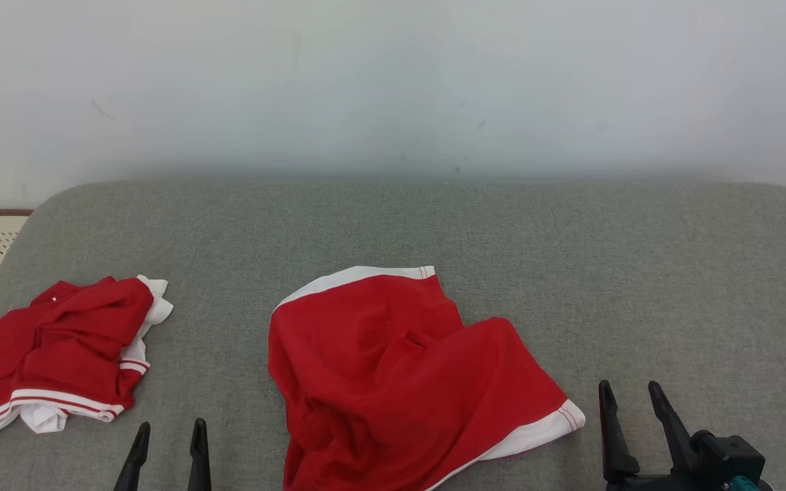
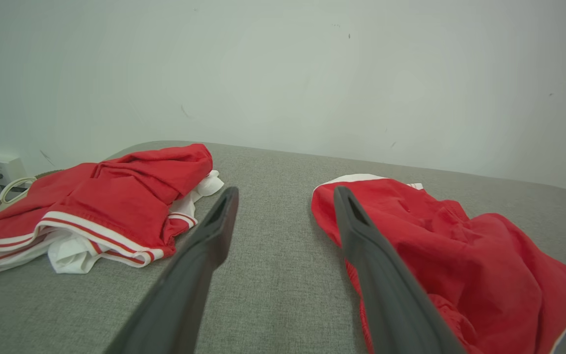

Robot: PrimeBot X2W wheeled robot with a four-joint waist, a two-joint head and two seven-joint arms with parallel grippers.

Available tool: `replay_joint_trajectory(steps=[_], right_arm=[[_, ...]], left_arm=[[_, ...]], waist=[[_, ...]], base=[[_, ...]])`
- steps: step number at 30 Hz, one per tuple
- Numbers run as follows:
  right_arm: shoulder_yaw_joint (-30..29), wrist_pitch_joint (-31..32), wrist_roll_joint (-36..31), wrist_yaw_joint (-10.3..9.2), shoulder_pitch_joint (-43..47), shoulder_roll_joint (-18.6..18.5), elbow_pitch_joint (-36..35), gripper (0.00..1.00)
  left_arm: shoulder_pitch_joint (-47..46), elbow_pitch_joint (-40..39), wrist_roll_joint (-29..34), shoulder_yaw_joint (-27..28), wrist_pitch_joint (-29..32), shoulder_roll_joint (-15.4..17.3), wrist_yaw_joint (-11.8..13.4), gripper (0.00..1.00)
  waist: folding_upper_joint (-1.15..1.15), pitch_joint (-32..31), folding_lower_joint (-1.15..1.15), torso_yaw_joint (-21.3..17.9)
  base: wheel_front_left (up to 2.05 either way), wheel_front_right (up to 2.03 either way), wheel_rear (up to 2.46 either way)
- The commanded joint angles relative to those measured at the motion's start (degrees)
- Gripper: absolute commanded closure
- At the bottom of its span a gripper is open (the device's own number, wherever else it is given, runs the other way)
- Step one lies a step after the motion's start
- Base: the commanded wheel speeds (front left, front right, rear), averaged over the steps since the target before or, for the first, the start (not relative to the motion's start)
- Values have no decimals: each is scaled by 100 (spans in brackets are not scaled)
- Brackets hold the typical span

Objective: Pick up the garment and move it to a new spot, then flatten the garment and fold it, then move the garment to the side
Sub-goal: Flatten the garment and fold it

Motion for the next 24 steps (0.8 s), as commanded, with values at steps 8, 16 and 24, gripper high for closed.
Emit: replay_joint_trajectory(steps=[8,16,24], right_arm=[[-20,-38,-70,5,28,36,76,0],[-18,-30,-61,5,4,48,116,0],[5,1,-51,5,-6,54,147,0]], left_arm=[[89,48,80,9,-26,0,-45,0],[81,78,85,-7,-26,0,-47,0],[119,87,77,0,-26,0,-61,0]], waist=[[0,2,0,5],[0,8,0,26],[0,-5,0,6]], base=[[0,0,0],[0,0,0],[0,0,0]])
